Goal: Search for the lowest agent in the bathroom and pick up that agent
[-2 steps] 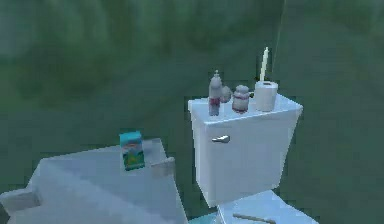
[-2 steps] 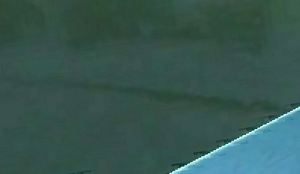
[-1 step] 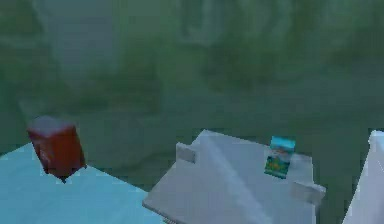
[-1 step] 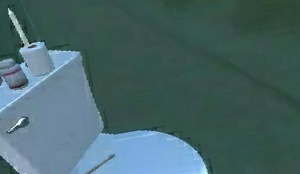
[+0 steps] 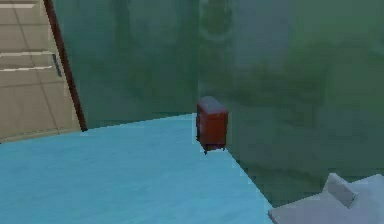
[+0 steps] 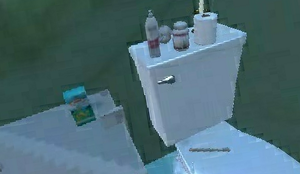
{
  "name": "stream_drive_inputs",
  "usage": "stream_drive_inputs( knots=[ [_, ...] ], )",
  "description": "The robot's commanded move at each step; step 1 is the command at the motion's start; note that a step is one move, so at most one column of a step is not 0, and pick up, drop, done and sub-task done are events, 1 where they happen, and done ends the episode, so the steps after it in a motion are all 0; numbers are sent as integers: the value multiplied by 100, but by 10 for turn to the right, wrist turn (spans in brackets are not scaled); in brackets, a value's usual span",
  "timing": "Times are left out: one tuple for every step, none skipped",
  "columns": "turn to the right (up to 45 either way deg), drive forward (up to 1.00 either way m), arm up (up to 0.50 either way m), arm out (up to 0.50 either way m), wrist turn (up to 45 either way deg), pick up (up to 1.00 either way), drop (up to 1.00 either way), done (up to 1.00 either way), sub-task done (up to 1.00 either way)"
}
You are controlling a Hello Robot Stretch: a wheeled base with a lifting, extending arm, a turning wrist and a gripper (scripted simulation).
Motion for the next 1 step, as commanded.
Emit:
stream_drive_inputs(
  knots=[
    [-150, 0, 0, 0, 0, 0, 0, 0, 0]
  ],
)
